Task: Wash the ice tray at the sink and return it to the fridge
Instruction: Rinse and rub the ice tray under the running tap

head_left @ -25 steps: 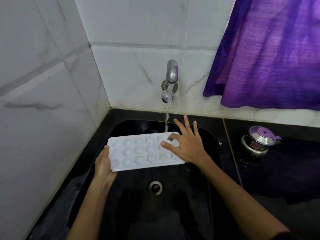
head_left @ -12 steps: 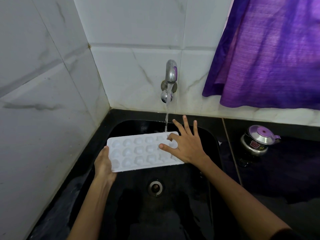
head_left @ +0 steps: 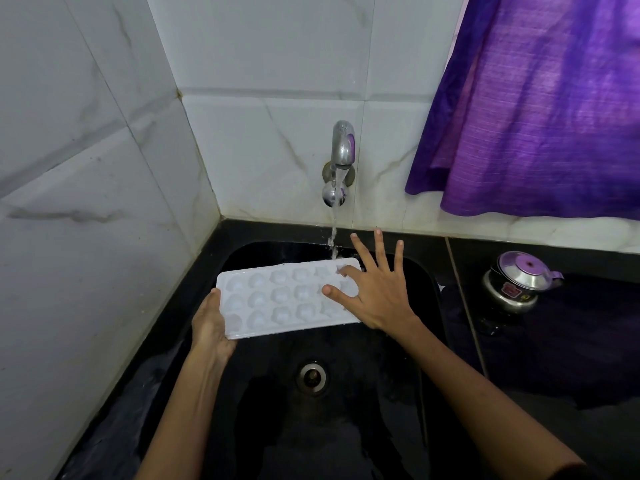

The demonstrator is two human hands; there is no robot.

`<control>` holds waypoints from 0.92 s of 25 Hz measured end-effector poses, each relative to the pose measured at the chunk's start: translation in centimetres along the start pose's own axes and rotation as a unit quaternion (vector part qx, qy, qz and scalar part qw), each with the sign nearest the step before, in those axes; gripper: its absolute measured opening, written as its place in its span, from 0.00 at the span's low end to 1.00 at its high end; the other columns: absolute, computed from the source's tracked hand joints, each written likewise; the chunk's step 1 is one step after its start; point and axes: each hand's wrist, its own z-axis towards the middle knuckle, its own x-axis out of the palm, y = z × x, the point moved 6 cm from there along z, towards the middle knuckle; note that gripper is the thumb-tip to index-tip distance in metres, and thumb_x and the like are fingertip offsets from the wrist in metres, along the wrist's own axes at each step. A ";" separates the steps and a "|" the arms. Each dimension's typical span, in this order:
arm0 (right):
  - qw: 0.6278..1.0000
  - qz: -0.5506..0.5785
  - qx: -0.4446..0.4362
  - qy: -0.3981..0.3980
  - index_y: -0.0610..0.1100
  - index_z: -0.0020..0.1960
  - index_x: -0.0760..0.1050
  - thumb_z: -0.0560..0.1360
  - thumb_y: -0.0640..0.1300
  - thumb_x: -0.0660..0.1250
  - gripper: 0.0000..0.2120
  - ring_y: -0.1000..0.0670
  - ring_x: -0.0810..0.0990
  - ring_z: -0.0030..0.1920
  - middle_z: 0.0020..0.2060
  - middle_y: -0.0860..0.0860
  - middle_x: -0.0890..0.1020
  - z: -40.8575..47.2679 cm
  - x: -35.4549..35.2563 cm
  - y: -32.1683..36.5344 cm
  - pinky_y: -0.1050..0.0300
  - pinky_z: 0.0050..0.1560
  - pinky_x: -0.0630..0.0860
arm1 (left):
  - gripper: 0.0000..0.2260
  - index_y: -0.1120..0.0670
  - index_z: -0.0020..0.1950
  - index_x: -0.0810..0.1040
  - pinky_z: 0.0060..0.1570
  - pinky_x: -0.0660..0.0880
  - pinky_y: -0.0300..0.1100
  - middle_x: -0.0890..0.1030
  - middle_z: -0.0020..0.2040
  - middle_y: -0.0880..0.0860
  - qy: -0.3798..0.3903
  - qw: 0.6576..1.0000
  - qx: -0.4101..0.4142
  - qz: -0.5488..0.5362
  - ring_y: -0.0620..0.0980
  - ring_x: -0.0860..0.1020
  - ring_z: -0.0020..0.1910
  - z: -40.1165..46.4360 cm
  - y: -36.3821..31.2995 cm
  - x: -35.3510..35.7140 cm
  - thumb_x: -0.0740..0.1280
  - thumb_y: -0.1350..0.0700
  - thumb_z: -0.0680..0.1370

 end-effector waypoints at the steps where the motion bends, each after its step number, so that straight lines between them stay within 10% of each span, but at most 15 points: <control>1: 1.000 0.002 -0.001 -0.001 0.56 0.55 0.79 0.66 0.77 0.36 0.42 0.44 0.37 0.75 0.76 0.49 0.57 0.0 -0.1 0.0 0.39 0.69 0.27 | 0.12 0.58 0.57 0.77 0.28 0.80 0.45 0.82 0.50 0.57 0.000 1.000 -0.003 -0.001 0.55 0.81 0.43 0.1 0.1 0.0 0.60 0.52 0.81; 23: 0.999 -0.011 0.024 -0.023 0.56 0.56 0.78 0.65 0.78 0.35 0.44 0.45 0.35 0.74 0.75 0.50 0.60 -1.2 0.4 -0.6 0.40 0.65 0.20 | 0.13 0.57 0.55 0.77 0.39 0.78 0.50 0.82 0.50 0.57 0.018 1.000 -0.009 0.013 0.57 0.81 0.45 0.9 1.3 0.7 0.59 0.50 0.81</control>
